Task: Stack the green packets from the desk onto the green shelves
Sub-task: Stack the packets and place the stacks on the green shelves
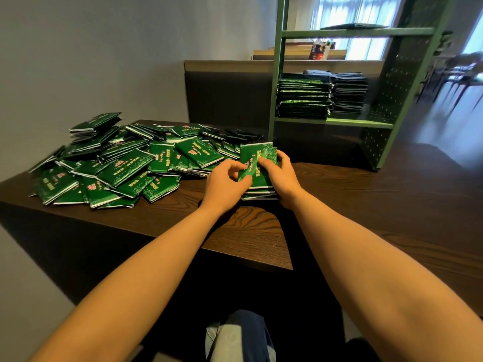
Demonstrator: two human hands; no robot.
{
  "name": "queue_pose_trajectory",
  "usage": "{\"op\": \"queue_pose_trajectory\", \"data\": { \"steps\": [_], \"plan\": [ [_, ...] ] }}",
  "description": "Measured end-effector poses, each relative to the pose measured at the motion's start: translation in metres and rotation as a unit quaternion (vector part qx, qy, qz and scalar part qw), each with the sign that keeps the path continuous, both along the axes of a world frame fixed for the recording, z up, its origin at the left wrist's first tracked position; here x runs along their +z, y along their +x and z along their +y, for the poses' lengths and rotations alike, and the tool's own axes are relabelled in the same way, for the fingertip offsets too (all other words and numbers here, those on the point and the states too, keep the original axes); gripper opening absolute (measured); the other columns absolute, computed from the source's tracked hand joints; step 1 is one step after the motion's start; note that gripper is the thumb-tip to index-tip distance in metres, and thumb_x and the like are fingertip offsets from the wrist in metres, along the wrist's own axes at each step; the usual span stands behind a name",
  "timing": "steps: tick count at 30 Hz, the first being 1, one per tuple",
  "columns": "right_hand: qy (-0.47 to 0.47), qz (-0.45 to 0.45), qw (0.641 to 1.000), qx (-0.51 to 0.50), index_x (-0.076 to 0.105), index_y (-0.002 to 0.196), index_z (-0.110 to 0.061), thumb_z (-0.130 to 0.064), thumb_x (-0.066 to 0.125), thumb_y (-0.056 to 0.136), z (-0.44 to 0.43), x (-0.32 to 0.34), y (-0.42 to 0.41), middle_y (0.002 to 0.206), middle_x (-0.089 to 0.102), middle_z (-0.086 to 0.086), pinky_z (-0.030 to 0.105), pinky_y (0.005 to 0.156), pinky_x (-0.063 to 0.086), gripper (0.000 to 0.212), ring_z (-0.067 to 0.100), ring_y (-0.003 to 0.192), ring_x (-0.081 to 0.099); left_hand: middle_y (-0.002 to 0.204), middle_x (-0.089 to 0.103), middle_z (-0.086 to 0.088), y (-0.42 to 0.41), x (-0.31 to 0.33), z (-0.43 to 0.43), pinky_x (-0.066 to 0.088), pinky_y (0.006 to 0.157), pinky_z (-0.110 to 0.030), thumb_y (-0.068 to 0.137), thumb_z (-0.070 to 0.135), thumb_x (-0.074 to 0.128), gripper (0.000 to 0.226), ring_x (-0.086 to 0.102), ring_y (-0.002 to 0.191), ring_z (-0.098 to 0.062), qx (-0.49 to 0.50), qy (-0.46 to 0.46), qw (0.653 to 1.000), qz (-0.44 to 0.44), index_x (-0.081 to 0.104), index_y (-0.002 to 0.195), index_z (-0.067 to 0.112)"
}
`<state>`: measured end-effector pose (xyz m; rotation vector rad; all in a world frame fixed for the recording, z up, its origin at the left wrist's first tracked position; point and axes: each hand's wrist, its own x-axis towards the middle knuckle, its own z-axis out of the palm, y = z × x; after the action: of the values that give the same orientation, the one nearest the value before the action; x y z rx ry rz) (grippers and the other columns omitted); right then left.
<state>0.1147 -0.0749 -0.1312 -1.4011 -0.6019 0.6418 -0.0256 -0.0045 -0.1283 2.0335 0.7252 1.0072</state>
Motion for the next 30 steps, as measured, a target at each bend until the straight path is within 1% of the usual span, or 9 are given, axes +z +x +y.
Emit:
{"op": "queue_pose_trajectory", "data": {
  "steps": [2, 4, 6, 8, 10, 12, 18, 25, 30],
  "plan": [
    [-0.011, 0.003, 1.0, 0.003, 0.033, 0.153, -0.016, -0.016, 0.064, 0.101, 0.001, 0.0, 0.002, 0.129, 0.062, 0.009, 0.026, 0.074, 0.058, 0.061, 0.018, 0.098, 0.07, 0.075, 0.057, 0.007, -0.002, 0.001, 0.005, 0.044, 0.066, -0.023, 0.083, 0.017, 0.073, 0.02, 0.052, 0.065, -0.007, -0.013, -0.005, 1.0, -0.002, 0.064, 0.101, 0.018],
    [-0.024, 0.021, 0.999, 0.007, 0.029, 0.155, -0.016, -0.014, 0.063, 0.101, 0.002, 0.0, 0.005, 0.134, 0.06, 0.012, 0.036, 0.084, 0.06, 0.064, 0.024, 0.105, 0.069, 0.08, 0.061, 0.004, -0.005, 0.003, 0.015, 0.042, 0.069, -0.026, 0.087, 0.02, 0.067, 0.025, 0.055, 0.069, -0.009, 0.018, 0.013, 1.0, 0.005, 0.062, 0.111, 0.017],
    [-0.033, 0.048, 0.998, 0.009, 0.027, 0.156, -0.017, -0.015, 0.063, 0.101, 0.002, 0.003, 0.007, 0.135, 0.06, 0.014, 0.045, 0.094, 0.059, 0.066, 0.03, 0.111, 0.068, 0.105, 0.063, -0.001, -0.008, 0.003, 0.03, 0.04, 0.081, -0.031, 0.09, 0.028, 0.061, 0.036, 0.057, 0.096, -0.018, 0.106, 0.094, 0.987, 0.073, 0.058, 0.126, 0.021],
    [-0.04, 0.067, 0.997, 0.007, 0.027, 0.156, -0.016, -0.016, 0.064, 0.1, 0.003, 0.004, 0.009, 0.132, 0.06, 0.015, 0.049, 0.097, 0.058, 0.066, 0.031, 0.111, 0.068, 0.137, 0.049, -0.005, -0.011, -0.003, 0.046, 0.035, 0.099, -0.042, 0.091, 0.032, 0.058, 0.05, 0.04, 0.127, -0.027, 0.192, 0.172, 0.95, 0.177, 0.048, 0.14, 0.025],
    [-0.043, 0.074, 0.996, 0.001, 0.027, 0.156, -0.016, -0.018, 0.064, 0.1, 0.005, 0.004, 0.009, 0.132, 0.06, 0.016, 0.053, 0.1, 0.056, 0.067, 0.033, 0.112, 0.068, 0.157, 0.026, -0.006, -0.014, -0.011, 0.057, 0.025, 0.111, -0.052, 0.09, 0.033, 0.057, 0.063, 0.02, 0.142, -0.033, 0.211, 0.198, 0.918, 0.272, 0.036, 0.149, 0.027],
    [-0.047, 0.074, 0.996, -0.004, 0.028, 0.154, -0.016, -0.019, 0.063, 0.1, 0.005, 0.006, 0.006, 0.13, 0.06, 0.015, 0.053, 0.099, 0.056, 0.064, 0.033, 0.111, 0.068, 0.163, 0.013, -0.005, -0.013, -0.02, 0.063, 0.016, 0.116, -0.055, 0.09, 0.035, 0.057, 0.066, 0.007, 0.149, -0.033, 0.218, 0.191, 0.901, 0.324, 0.032, 0.151, 0.027],
    [-0.056, 0.066, 0.996, -0.008, 0.027, 0.155, -0.016, -0.022, 0.063, 0.1, 0.008, 0.005, 0.005, 0.13, 0.059, 0.013, 0.052, 0.101, 0.056, 0.066, 0.031, 0.111, 0.068, 0.152, 0.042, -0.002, -0.01, -0.023, 0.062, 0.014, 0.117, -0.054, 0.092, 0.026, 0.059, 0.038, 0.024, 0.146, -0.027, 0.232, 0.23, 0.899, 0.292, 0.062, 0.13, 0.024],
    [-0.062, 0.041, 0.997, -0.004, 0.025, 0.156, -0.015, -0.022, 0.061, 0.101, 0.005, 0.004, 0.003, 0.135, 0.058, 0.014, 0.05, 0.101, 0.056, 0.067, 0.03, 0.113, 0.067, 0.141, 0.054, 0.006, -0.012, -0.022, 0.058, 0.027, 0.106, -0.049, 0.093, 0.026, 0.06, 0.042, 0.038, 0.133, -0.027, 0.238, 0.23, 0.905, 0.267, 0.054, 0.135, 0.026],
    [-0.062, 0.027, 0.998, -0.004, 0.026, 0.156, -0.015, -0.022, 0.061, 0.101, 0.005, 0.004, 0.003, 0.133, 0.059, 0.012, 0.049, 0.102, 0.055, 0.065, 0.029, 0.114, 0.067, 0.13, 0.063, 0.004, -0.012, -0.025, 0.061, 0.03, 0.091, -0.042, 0.098, 0.027, 0.054, 0.028, 0.049, 0.117, -0.028, 0.235, 0.277, 0.909, 0.205, 0.068, 0.123, 0.022]
  ]
}}
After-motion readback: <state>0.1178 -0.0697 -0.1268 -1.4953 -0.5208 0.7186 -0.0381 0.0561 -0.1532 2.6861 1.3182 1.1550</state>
